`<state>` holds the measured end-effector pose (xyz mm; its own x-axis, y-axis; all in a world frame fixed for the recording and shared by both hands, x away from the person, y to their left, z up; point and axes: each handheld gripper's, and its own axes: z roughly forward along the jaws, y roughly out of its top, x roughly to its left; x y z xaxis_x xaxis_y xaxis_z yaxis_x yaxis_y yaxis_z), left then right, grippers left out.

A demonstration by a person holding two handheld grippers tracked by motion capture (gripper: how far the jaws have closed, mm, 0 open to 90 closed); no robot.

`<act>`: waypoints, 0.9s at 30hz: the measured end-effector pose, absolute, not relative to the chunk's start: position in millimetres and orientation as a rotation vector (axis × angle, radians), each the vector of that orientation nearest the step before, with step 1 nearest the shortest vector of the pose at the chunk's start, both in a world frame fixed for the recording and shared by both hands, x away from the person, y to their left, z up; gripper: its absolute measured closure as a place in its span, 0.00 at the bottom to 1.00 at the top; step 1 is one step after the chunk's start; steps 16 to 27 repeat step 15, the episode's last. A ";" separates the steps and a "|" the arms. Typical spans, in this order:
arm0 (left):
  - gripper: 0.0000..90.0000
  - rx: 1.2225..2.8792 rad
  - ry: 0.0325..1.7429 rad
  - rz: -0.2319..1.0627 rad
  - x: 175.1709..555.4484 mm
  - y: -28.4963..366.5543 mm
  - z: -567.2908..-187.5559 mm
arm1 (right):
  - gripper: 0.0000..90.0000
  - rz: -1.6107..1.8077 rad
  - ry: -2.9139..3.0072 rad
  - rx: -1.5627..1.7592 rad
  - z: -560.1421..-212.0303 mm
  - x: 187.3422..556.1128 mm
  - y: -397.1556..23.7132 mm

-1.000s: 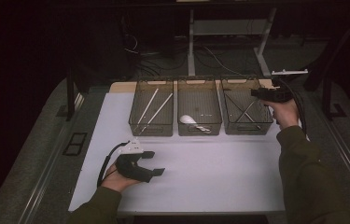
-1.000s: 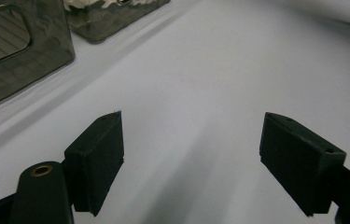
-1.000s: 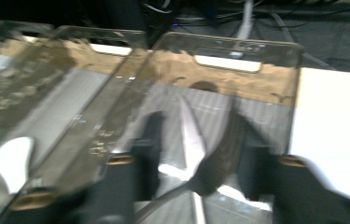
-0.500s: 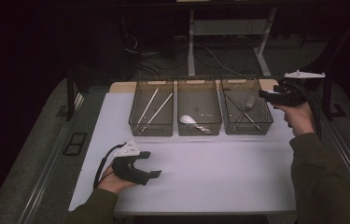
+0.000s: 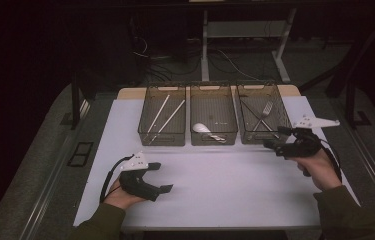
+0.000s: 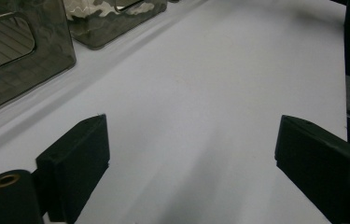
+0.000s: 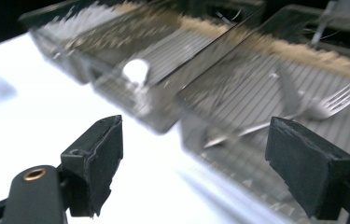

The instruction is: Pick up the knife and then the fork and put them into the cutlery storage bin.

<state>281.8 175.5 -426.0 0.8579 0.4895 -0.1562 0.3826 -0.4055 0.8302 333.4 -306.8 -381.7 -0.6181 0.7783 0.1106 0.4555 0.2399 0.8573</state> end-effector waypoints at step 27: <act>0.00 2.035 0.652 0.154 282.5 176.4 -425.3 | 0.17 1.271 2.290 1.104 -430.5 271.6 -303.2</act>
